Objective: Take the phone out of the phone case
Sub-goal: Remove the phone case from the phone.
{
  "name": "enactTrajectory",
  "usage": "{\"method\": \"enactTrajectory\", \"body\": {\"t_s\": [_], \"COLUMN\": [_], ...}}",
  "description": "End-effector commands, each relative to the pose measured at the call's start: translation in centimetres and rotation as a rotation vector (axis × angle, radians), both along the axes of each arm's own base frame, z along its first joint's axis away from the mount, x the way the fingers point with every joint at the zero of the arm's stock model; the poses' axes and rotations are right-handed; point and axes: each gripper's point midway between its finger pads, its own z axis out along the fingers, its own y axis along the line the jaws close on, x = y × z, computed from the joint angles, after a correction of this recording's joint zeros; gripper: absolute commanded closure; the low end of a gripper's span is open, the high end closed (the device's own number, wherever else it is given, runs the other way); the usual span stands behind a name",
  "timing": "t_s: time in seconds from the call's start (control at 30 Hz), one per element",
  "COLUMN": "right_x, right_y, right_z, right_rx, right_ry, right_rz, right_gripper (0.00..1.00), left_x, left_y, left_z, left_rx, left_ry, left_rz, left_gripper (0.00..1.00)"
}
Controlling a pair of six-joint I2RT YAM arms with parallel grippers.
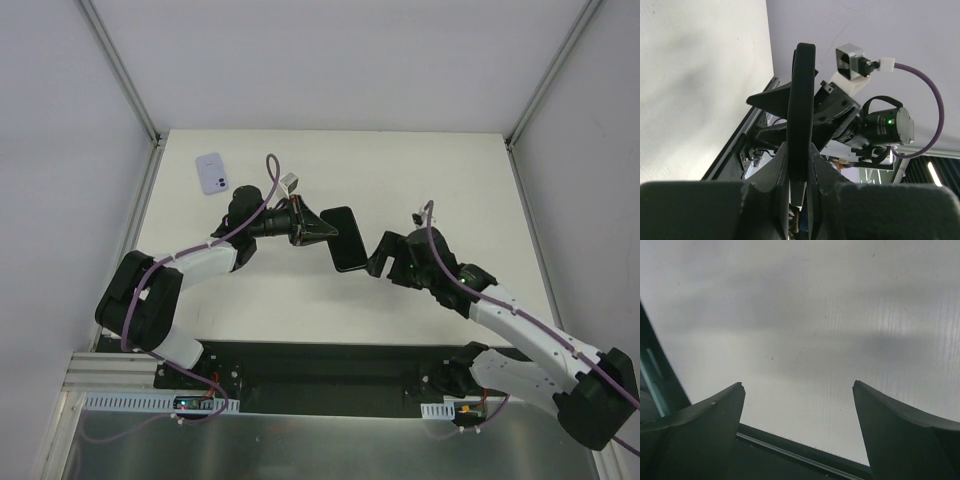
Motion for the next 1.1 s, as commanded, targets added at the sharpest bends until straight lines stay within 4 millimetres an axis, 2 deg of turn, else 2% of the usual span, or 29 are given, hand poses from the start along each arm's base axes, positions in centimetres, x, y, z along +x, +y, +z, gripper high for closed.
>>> {"method": "enactTrajectory", "body": {"t_s": [0.0, 0.23, 0.37, 0.47, 0.73, 0.97, 1.07], "right_x": [0.2, -0.6, -0.2, 0.0, -0.2, -0.6, -0.5], "right_y": [-0.4, -1.0, -0.2, 0.4, 0.9, 3.1, 3.3], "right_z": [4.0, 5.7, 6.9, 7.0, 6.2, 4.3, 3.5], "right_rx": [0.141, 0.236, 0.293, 0.302, 0.297, 0.349, 0.353], "right_ry": [-0.091, -0.107, -0.123, -0.112, -0.088, -0.013, 0.000], "right_rz": [-0.007, 0.002, 0.017, 0.030, 0.062, 0.149, 0.150], "right_gripper": [0.08, 0.07, 0.08, 0.07, 0.07, 0.08, 0.08], "left_x": [-1.0, -0.8, -0.9, -1.0, -1.1, -0.8, -0.6], "left_y": [-0.2, -0.2, -0.2, -0.2, -0.2, -0.5, -0.5], "left_z": [5.3, 5.3, 5.8, 6.0, 6.4, 6.5, 6.9], "left_rx": [-0.100, -0.099, -0.107, -0.110, -0.118, -0.149, -0.178], "left_ry": [-0.160, -0.153, -0.164, -0.168, -0.177, -0.158, -0.147], "left_rz": [-0.047, -0.050, -0.055, -0.058, -0.061, -0.071, -0.069], "left_gripper": [1.00, 1.00, 1.00, 1.00, 1.00, 1.00, 1.00]}}
